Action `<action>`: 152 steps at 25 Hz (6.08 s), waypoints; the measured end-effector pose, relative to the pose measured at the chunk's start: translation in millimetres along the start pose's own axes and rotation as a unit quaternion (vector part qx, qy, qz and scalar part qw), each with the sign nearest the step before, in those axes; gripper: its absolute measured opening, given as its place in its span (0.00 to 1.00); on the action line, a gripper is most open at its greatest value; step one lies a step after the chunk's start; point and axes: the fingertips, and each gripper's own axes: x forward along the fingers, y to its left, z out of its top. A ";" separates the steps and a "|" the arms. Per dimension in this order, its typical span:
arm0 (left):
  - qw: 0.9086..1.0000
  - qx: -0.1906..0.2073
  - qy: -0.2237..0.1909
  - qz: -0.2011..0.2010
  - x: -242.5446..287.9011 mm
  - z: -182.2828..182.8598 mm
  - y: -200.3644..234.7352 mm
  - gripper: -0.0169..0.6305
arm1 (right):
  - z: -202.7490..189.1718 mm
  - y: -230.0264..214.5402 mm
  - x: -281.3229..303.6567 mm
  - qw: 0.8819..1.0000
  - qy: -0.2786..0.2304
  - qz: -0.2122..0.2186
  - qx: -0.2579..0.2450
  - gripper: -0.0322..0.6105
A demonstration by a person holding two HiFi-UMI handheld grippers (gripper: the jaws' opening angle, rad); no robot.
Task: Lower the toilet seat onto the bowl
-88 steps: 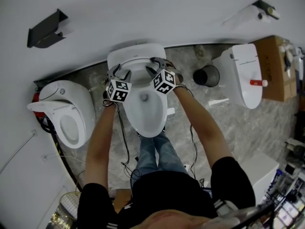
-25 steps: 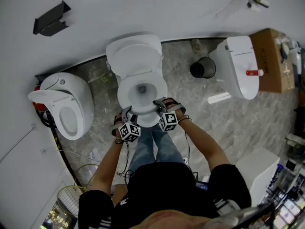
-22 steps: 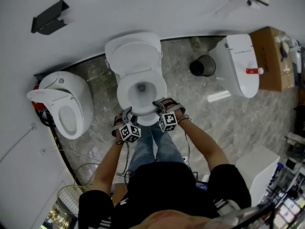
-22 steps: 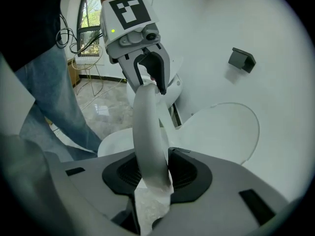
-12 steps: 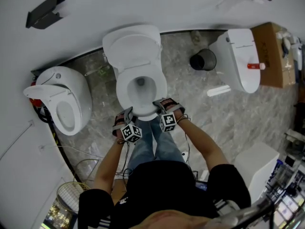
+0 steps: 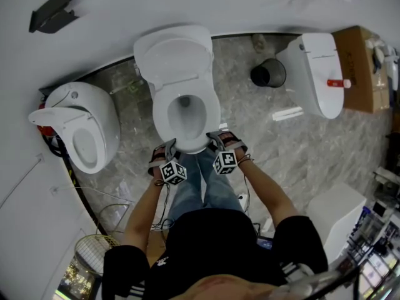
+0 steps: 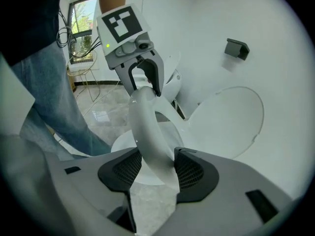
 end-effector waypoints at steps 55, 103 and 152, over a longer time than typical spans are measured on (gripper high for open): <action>0.462 -0.869 -0.110 -0.134 46.9 -78.9 -47.4 0.27 | -77.3 70.3 50.9 0.425 -0.144 0.107 0.887 0.31; 0.793 -0.606 -0.061 -0.012 -42.7 -30.0 27.7 0.04 | -62.1 -46.3 -59.4 0.761 -0.079 -0.071 0.640 0.08; 0.756 -0.311 -0.457 0.350 -486.6 170.8 202.1 0.04 | 190.7 -210.5 -475.0 0.714 -0.393 -0.483 0.319 0.07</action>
